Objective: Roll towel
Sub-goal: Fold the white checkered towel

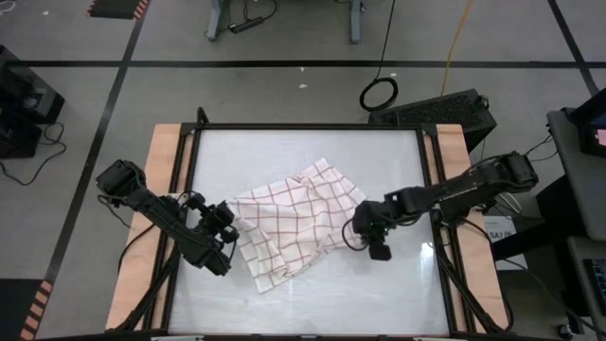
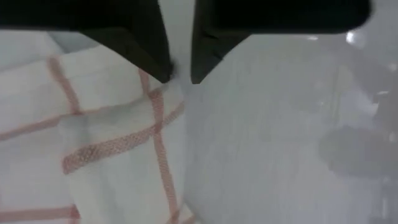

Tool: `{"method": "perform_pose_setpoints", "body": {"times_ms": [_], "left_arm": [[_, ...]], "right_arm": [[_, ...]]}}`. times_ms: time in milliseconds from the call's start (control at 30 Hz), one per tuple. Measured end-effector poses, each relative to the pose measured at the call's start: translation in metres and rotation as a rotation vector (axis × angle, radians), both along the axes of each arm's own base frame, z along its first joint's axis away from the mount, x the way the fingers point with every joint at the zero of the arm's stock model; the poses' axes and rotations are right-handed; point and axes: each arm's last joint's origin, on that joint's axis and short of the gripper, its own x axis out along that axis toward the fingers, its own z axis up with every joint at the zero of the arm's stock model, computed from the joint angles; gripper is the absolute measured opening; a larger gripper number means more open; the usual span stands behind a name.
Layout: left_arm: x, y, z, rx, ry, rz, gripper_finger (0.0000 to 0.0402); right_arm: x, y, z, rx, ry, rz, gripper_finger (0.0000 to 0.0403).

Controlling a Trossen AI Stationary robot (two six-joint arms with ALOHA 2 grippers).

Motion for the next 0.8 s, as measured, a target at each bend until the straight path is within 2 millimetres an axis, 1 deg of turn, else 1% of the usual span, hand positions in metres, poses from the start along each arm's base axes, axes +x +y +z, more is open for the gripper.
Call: {"method": "perform_pose_setpoints", "body": {"times_ms": [100, 167, 233, 367, 467, 567, 633, 700, 767, 800], "left_arm": [[0.0, 0.0, 0.0, 0.0, -0.001, 0.0, 0.0011], [0.0, 0.0, 0.0, 0.0, -0.001, 0.0, 0.0011], [0.0, 0.0, 0.0, 0.0, -0.001, 0.0, 0.0011], [0.0, 0.0, 0.0, 0.0, -0.002, 0.0, 0.0011], [0.0, 0.0, 0.0, 0.0, -0.002, 0.0, 0.0011], [0.0, 0.0, 0.0, 0.0, -0.004, 0.0, 0.0011], [0.0, 0.0, 0.0, 0.0, -0.006, 0.001, 0.0011], [0.0, 0.0, 0.0, 0.0, -0.006, 0.001, 0.0011], [0.0, 0.0, 0.0, 0.0, -0.006, 0.001, 0.0011], [0.0, 0.0, 0.0, 0.0, -0.006, 0.001, 0.0011]], "right_arm": [[-0.003, -0.003, 0.002, -0.104, -0.009, -0.052, 0.0125], [-0.005, -0.009, 0.007, -0.203, -0.034, -0.118, 0.016], [-0.01, -0.013, 0.012, -0.285, -0.05, -0.136, 0.019], [-0.01, -0.014, 0.024, -0.299, -0.151, -0.146, 0.0229], [-0.002, -0.012, 0.027, -0.267, -0.252, -0.161, 0.024], [0.011, -0.009, 0.022, -0.228, -0.356, -0.138, 0.0239], [0.02, -0.008, 0.02, -0.23, -0.411, -0.146, 0.0231], [0.03, -0.011, 0.019, -0.246, -0.476, -0.191, 0.0219], [0.037, -0.016, 0.012, -0.253, -0.476, -0.218, 0.0205], [0.04, -0.019, 0.006, -0.238, -0.448, -0.216, 0.0197]]}}
